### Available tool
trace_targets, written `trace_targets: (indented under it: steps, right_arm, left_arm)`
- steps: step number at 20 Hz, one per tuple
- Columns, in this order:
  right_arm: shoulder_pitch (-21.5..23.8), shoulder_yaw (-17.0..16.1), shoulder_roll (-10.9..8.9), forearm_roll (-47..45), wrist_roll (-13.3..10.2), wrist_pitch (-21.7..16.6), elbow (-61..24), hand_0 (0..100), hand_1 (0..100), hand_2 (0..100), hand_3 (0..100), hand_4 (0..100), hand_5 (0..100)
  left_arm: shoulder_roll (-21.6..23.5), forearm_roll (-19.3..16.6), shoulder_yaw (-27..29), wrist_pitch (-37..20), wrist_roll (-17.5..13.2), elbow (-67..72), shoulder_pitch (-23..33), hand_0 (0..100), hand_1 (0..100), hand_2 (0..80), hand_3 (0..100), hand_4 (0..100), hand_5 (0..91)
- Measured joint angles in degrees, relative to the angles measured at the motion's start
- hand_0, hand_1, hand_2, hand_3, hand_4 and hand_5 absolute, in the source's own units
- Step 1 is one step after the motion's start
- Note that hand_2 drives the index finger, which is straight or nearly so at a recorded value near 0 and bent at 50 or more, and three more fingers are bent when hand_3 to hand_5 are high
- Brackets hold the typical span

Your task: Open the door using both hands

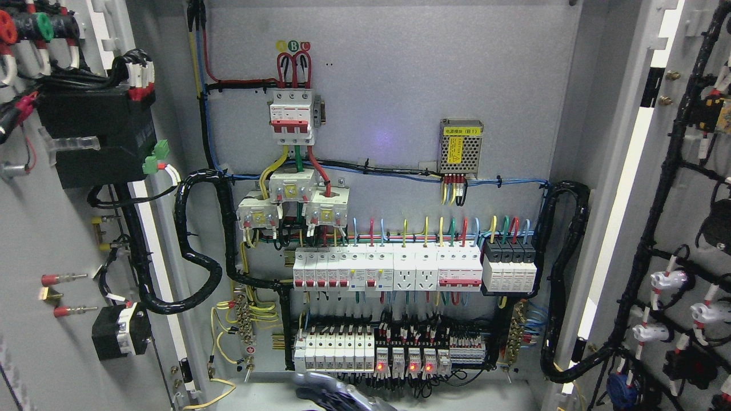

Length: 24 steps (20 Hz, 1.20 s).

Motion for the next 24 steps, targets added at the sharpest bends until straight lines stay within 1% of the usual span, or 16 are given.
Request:
trace_targets:
  steps: [3,7,9,11,13,16,21,24]
  right_arm:
    - [7.07,-2.52,-2.84,-0.03,-0.62,-8.91,-3.24,0,0,0,0,0,0]
    - [14.45,-6.76,-5.55,-0.16,-0.89,-17.05,-6.40,0,0,0,0,0,0]
    - [17.23,-9.09,-6.52,-0.26,-0.94,-21.19,-7.62,0,0,0,0,0,0]
    - [19.43,-11.18,-7.36,-0.44,-0.96,-24.47,-8.67,0,0,0,0,0,0]
    - [21.31,-13.35,-8.06,-0.63,-0.97,-26.24,-9.53,0,0,0,0,0,0]
    - [23.77,-16.10,-8.91,-1.88,-1.00,-27.24,-10.54,0,0,0,0,0,0]
    - [26.09,-19.53,-10.00,-8.39,-2.81,-27.61,-12.03,0,0,0,0,0,0]
    - [26.69,-21.18,-10.70,-11.30,-3.14,-27.65,-12.73,0,0,0,0,0,0]
  left_arm:
    - [2.73,-0.22,-2.09,-7.32,-0.11,-11.63,-0.15,0,0,0.0,0,0,0.0]
    - [5.44,-0.44,-3.77,-21.95,-0.17,-22.84,-1.56,0,0,0.0,0,0,0.0]
    - [6.54,-0.50,-3.99,-26.12,-0.17,-27.74,-2.23,0,0,0.0,0,0,0.0]
    - [7.48,-0.55,-3.82,-28.12,-0.22,-31.89,-2.73,0,0,0.0,0,0,0.0]
    - [8.19,-0.58,-3.18,-28.83,-0.38,-35.53,-3.12,0,0,0.0,0,0,0.0]
    - [8.51,-0.58,-1.73,-29.19,-0.18,-40.01,-4.07,0,0,0.0,0,0,0.0]
    - [6.55,-0.40,2.07,-29.32,0.13,-45.95,-6.45,0,0,0.0,0,0,0.0]
    - [5.22,-0.23,4.75,-29.34,0.21,-48.83,-7.05,0,0,0.0,0,0,0.0]
